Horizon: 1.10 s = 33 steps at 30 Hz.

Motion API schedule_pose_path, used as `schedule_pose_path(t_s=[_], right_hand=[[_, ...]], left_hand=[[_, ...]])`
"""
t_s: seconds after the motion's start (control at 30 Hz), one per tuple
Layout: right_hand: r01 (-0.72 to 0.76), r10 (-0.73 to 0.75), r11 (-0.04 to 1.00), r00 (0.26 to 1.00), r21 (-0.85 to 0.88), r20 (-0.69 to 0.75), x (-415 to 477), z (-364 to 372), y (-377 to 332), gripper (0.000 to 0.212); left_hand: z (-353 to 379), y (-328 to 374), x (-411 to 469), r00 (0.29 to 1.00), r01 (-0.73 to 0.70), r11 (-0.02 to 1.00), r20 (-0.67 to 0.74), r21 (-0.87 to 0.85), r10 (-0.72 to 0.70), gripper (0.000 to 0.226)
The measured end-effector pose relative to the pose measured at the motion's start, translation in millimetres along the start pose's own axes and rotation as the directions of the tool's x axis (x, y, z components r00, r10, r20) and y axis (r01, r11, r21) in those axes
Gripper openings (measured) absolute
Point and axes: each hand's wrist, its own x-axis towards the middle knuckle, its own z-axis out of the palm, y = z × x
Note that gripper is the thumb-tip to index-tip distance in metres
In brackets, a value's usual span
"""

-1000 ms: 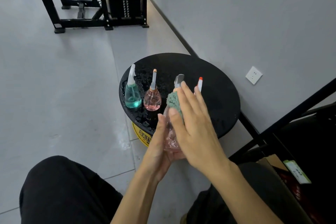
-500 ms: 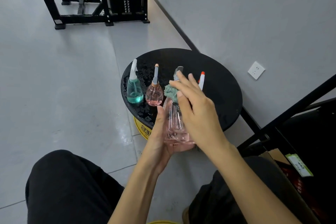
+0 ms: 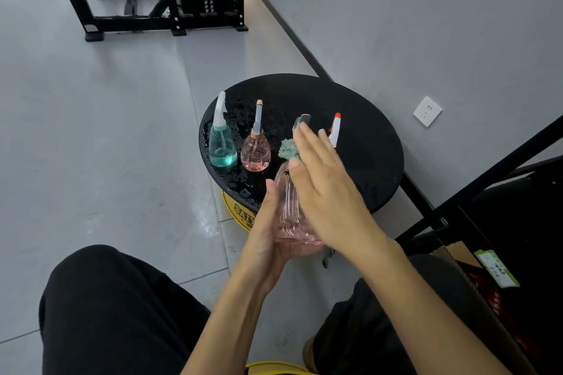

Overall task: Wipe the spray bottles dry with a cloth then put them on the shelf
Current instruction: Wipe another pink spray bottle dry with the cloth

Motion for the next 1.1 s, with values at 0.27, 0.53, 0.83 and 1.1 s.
schedule_pose_path(t_s=[0.27,0.53,0.83,1.1], right_hand=[[0.142,-0.160,0.966,0.985,-0.216,-0.066,-38.2,35.6,-10.2,0.056],[-0.029,0.028,0.986,1.000,0.163,0.009,3.8,8.3,7.5,0.048],[0.113,-0.135,0.971,0.986,-0.210,-0.096,-44.4,41.6,-8.6,0.055],[-0.035,0.037,0.995,0.999,0.090,-0.019,4.4,16.7,4.2,0.047]], left_hand=[[-1.7,-0.3,-0.7,0.994,-0.061,0.985,-0.099,-0.163,0.045,0.047],[-5.6,-0.4,-0.3,0.997,0.026,0.998,-0.071,-0.049,-0.029,0.049],[-8.5,0.7,-1.5,0.986,-0.050,0.992,-0.164,-0.117,0.030,0.045],[-6.8,-1.1,-1.2,0.994,0.010,1.000,-0.107,-0.011,-0.012,0.039]])
